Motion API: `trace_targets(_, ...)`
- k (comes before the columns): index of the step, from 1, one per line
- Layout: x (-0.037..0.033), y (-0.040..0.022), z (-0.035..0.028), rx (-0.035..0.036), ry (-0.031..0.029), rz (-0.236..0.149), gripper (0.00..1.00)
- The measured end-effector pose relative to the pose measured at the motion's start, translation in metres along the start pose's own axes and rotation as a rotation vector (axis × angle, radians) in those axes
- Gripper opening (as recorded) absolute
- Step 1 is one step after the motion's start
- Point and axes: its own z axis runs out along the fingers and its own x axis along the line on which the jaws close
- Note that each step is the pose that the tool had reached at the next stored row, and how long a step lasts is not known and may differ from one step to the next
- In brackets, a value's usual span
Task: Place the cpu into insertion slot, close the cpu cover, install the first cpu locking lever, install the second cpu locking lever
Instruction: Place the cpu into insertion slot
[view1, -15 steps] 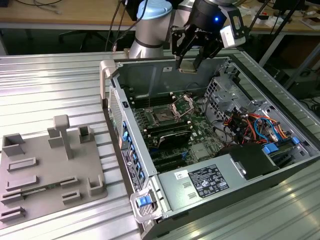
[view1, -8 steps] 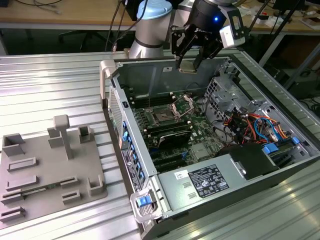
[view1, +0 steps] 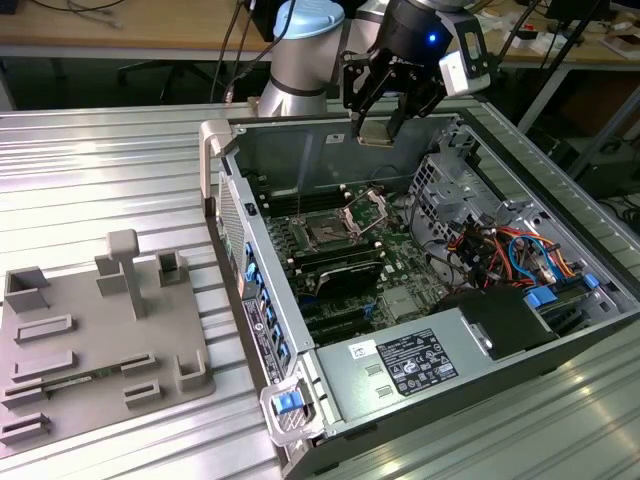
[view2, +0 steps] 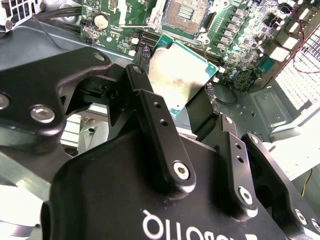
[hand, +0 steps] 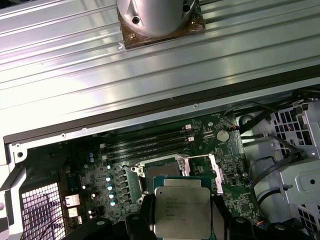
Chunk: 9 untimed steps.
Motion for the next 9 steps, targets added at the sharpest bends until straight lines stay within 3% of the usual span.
trace_targets(3, 0.0, 0.0, 0.0, 0.0, -0.0002, 0.002, 0.55)
trace_targets(9, 0.0002, 0.0, 0.0001, -0.0013, -0.0063, 0.07, 0.55)
